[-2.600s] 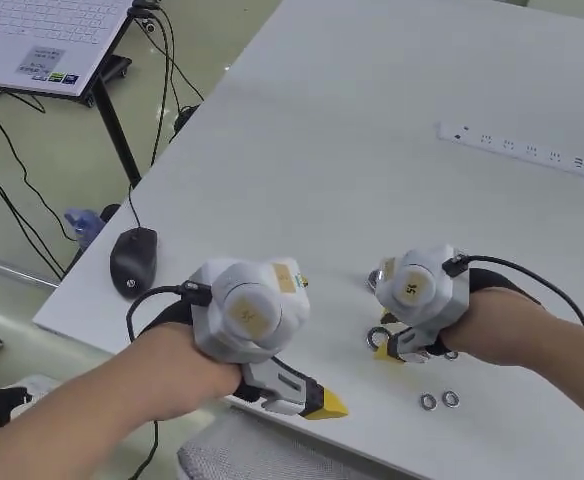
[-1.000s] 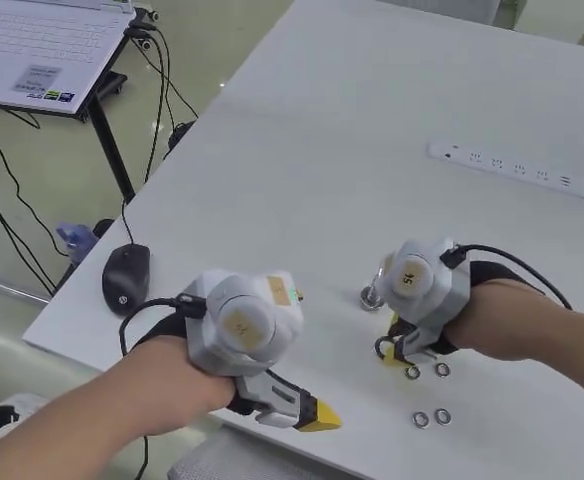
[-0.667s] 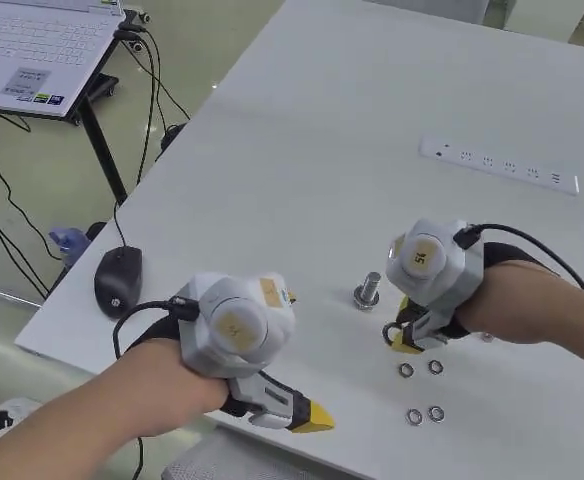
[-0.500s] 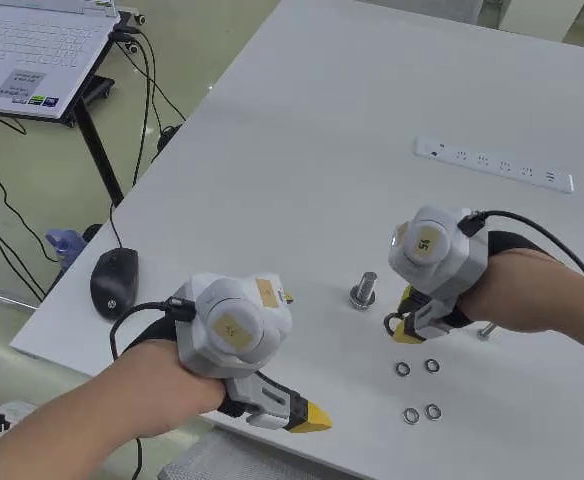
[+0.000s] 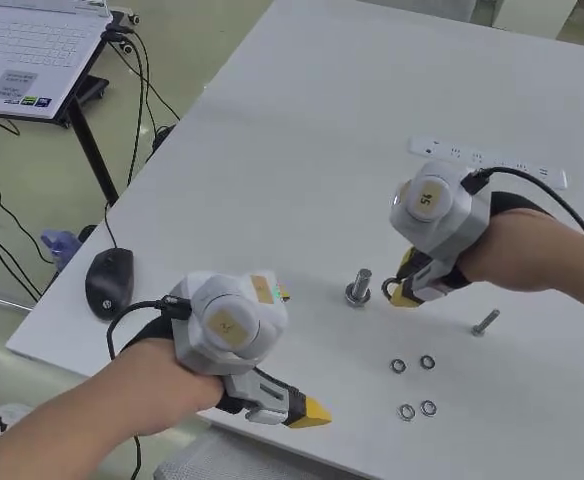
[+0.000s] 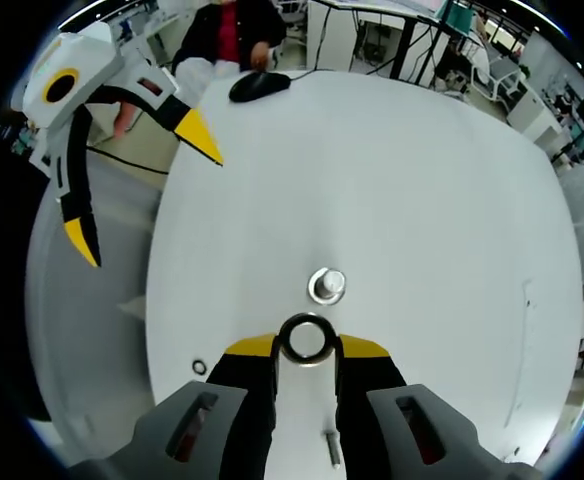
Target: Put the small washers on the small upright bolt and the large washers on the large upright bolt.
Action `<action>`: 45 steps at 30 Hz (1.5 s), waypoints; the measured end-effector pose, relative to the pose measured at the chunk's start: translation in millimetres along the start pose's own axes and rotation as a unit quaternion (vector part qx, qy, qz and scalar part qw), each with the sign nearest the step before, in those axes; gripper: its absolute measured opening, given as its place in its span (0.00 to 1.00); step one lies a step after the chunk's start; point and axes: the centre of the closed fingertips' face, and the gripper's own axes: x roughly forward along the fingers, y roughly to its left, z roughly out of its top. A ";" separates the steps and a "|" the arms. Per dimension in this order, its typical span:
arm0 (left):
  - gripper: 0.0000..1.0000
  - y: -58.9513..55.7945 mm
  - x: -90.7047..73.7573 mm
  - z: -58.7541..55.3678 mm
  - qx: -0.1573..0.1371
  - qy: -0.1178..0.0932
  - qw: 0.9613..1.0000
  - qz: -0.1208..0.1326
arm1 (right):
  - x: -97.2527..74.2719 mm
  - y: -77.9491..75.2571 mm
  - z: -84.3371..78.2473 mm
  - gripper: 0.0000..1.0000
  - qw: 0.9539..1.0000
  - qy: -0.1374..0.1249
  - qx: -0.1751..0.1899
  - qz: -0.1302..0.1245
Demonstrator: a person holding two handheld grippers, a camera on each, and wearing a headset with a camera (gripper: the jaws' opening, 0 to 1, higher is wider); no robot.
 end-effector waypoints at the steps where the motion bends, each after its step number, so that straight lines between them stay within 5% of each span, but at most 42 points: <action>1: 0.88 0.0 -0.1 0.1 0.000 -0.001 1.000 0.000 | -0.2 -1.8 2.1 0.21 1.000 -0.001 0.001 -0.001; 29: 0.87 4.2 -0.8 1.0 -0.011 -0.009 1.000 0.002 | 14.3 -8.6 34.8 0.21 1.000 -0.007 0.003 0.008; 45: 0.88 3.8 1.3 0.6 -0.006 -0.007 1.000 -0.004 | 25.5 -9.7 32.0 0.21 1.000 0.008 -0.008 0.014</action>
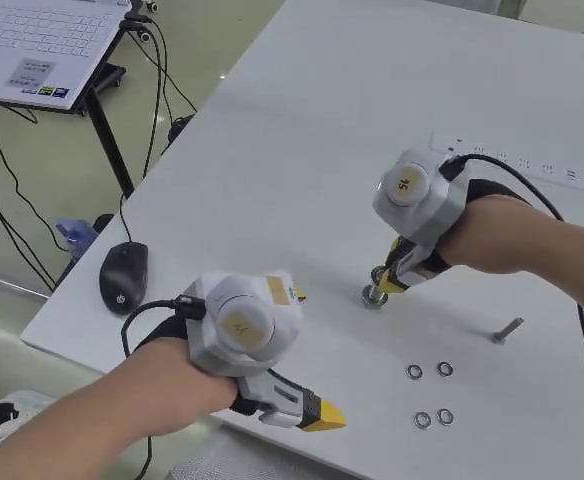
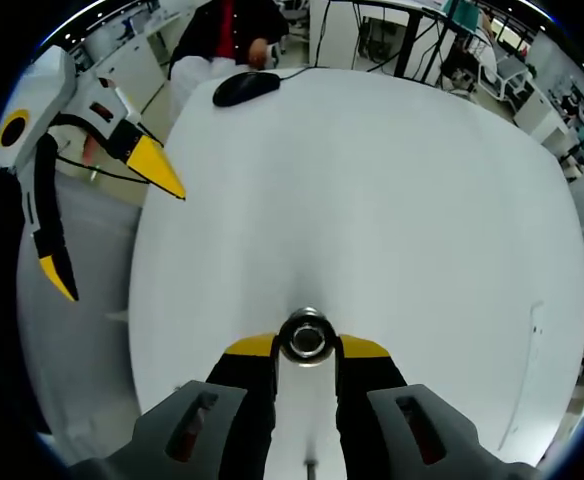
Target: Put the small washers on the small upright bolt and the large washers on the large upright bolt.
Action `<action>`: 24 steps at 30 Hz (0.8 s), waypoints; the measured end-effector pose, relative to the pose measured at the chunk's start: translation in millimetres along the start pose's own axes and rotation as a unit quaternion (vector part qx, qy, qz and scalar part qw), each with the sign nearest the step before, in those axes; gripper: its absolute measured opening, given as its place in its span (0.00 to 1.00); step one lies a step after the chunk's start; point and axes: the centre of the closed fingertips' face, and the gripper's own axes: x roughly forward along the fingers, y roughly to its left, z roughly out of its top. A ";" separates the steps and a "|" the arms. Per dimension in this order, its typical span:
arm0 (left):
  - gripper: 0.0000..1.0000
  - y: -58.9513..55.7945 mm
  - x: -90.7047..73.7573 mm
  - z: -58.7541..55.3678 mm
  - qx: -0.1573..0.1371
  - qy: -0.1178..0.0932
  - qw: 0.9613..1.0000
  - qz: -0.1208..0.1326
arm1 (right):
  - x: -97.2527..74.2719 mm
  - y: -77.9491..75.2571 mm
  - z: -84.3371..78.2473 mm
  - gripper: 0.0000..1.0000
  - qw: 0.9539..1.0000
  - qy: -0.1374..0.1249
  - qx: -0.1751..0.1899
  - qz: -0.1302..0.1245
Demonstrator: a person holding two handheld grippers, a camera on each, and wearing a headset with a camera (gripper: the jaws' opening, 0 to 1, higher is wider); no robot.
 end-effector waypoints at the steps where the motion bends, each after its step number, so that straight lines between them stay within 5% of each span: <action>1: 0.89 0.1 -0.1 0.3 0.000 0.000 1.000 0.000 | 0.9 0.2 -0.3 0.21 1.000 0.002 -0.001 0.000; 24: 0.88 0.2 -2.6 -1.4 0.001 0.002 1.000 0.000 | 24.2 -2.4 -6.9 0.21 1.000 0.020 -0.004 0.001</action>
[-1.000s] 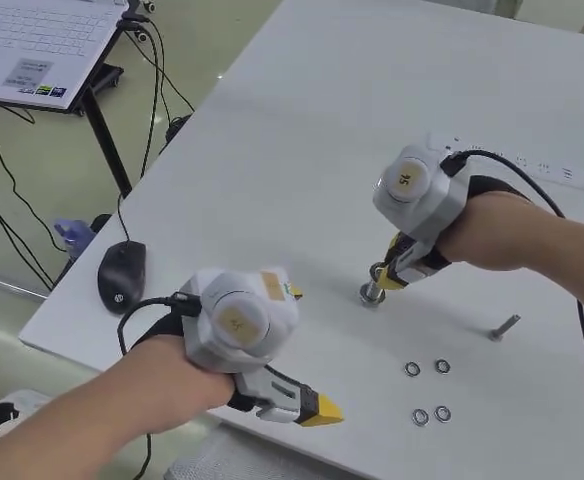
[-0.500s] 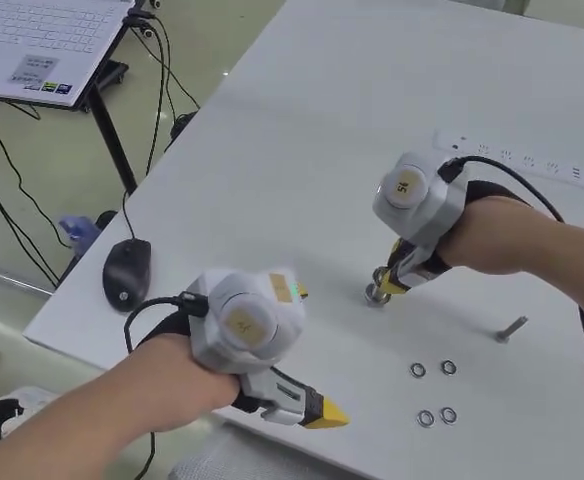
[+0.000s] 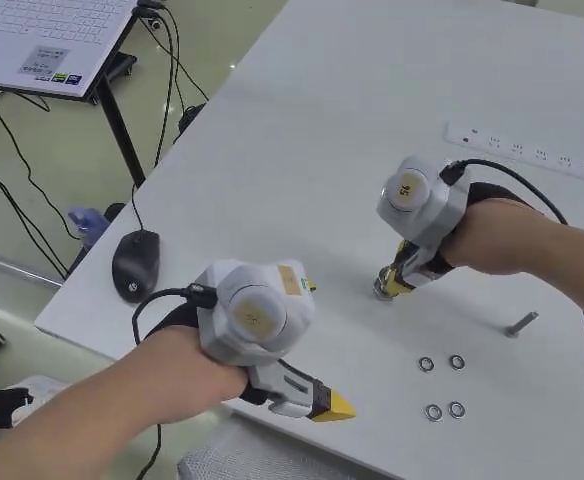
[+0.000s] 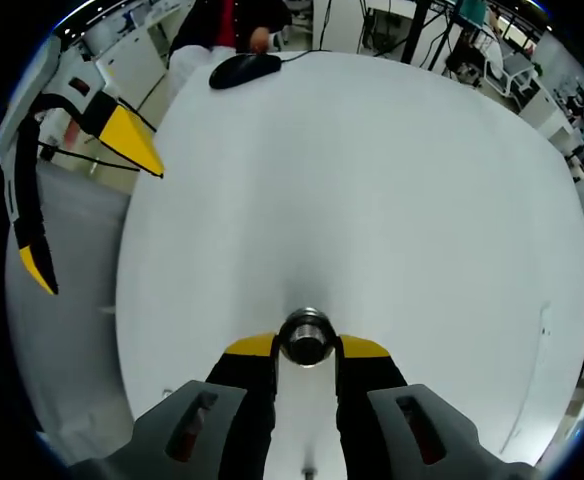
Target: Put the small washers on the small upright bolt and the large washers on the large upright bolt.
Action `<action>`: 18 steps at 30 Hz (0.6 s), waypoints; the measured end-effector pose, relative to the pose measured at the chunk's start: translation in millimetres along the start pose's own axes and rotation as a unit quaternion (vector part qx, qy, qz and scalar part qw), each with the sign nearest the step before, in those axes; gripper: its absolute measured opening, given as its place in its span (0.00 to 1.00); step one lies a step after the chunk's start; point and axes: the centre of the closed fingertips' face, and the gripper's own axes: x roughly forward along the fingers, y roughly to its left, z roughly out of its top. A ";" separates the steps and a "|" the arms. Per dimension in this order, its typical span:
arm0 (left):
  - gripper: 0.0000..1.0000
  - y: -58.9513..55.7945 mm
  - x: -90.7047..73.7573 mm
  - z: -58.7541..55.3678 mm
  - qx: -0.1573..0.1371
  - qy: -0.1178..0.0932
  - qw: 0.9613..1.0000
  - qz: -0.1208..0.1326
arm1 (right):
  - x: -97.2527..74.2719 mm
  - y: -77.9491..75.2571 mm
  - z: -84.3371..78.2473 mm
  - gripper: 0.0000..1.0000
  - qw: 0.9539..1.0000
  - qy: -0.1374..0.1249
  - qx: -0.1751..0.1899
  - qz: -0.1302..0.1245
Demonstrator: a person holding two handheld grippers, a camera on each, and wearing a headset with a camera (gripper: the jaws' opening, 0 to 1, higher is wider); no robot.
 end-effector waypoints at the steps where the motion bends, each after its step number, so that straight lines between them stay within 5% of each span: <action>1: 0.87 0.1 -0.1 -0.2 0.000 0.000 1.000 0.000 | 0.9 0.0 0.1 0.21 1.000 0.000 0.000 -0.001; 18: 0.87 -0.4 -0.7 -1.0 0.002 0.003 1.000 0.001 | 14.7 2.3 -3.0 0.22 1.000 0.005 0.010 -0.001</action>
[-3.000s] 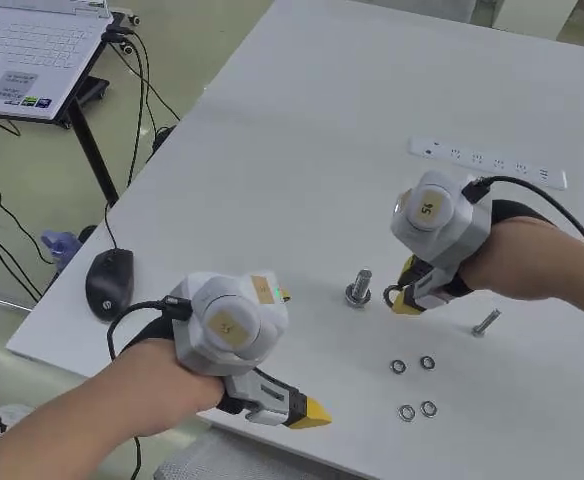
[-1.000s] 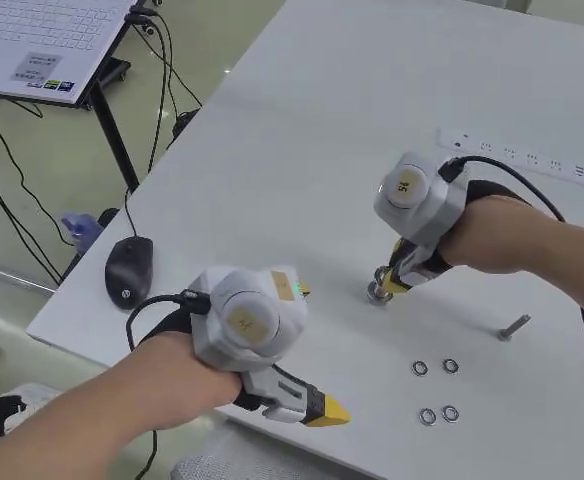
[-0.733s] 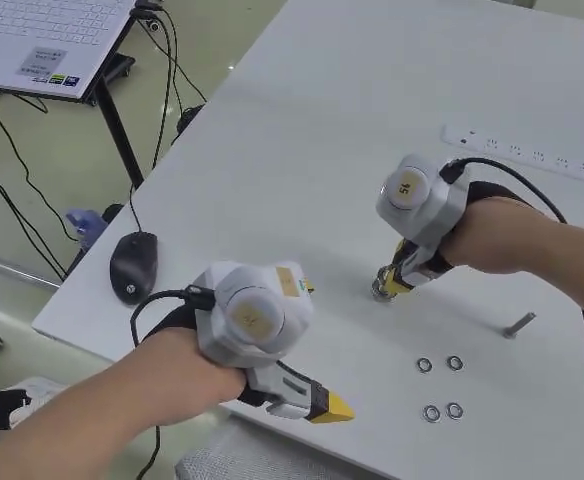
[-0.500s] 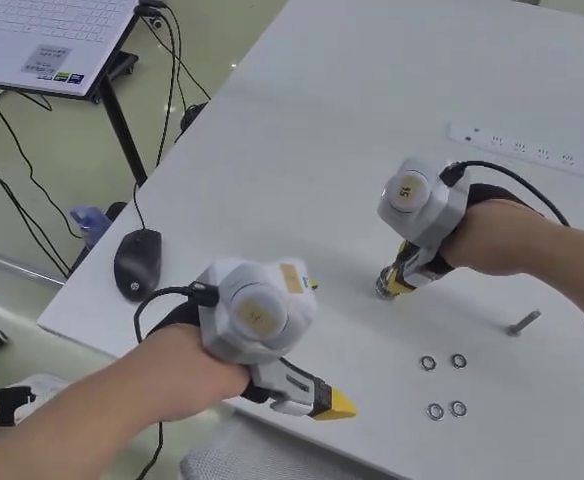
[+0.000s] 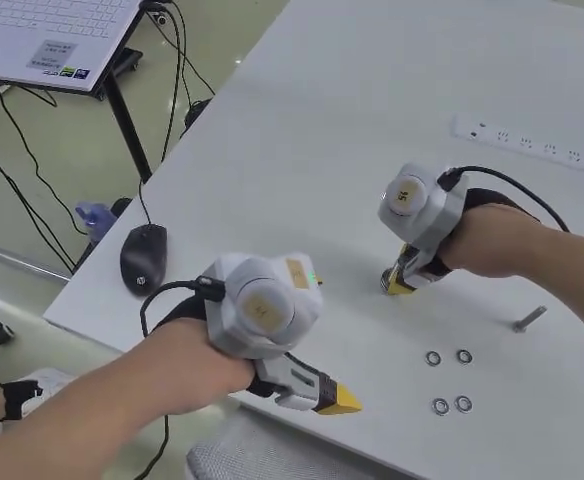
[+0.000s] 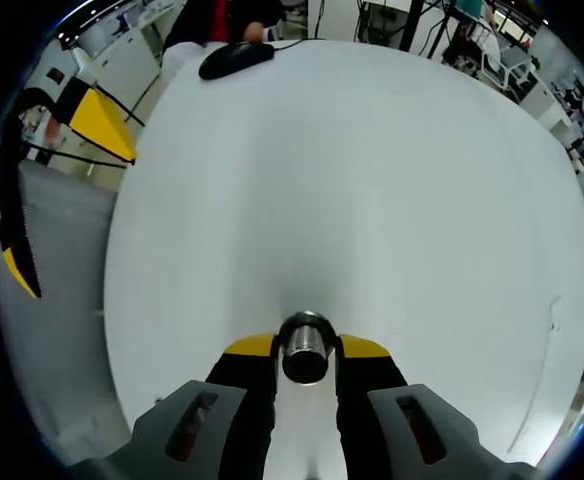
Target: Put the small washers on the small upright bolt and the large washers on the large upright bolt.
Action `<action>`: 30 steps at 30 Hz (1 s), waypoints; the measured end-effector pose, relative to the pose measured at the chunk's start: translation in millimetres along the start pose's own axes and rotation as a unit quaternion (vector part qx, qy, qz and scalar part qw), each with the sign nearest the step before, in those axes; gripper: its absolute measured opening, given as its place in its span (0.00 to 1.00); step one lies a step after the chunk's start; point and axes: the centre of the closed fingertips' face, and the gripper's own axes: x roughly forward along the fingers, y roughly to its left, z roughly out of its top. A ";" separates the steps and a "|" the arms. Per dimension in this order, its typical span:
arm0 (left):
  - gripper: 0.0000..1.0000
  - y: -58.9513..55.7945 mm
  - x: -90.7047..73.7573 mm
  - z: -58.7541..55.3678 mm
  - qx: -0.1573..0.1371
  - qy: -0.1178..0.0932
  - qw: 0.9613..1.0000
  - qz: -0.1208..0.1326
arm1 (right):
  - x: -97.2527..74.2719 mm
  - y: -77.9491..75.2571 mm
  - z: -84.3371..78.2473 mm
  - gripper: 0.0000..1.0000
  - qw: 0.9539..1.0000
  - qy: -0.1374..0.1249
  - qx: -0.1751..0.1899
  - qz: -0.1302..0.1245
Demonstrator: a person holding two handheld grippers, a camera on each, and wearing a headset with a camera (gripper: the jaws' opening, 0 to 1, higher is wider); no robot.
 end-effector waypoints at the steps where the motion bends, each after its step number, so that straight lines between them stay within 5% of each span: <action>1: 0.87 -0.2 -0.1 -0.1 0.000 0.001 1.000 0.000 | 0.5 -0.1 -0.7 0.22 1.000 0.002 0.000 -0.001; 30: 0.92 0.0 -0.4 1.1 0.000 -0.002 1.000 0.003 | -1.6 -0.9 -1.3 0.31 1.000 -0.018 -0.002 -0.002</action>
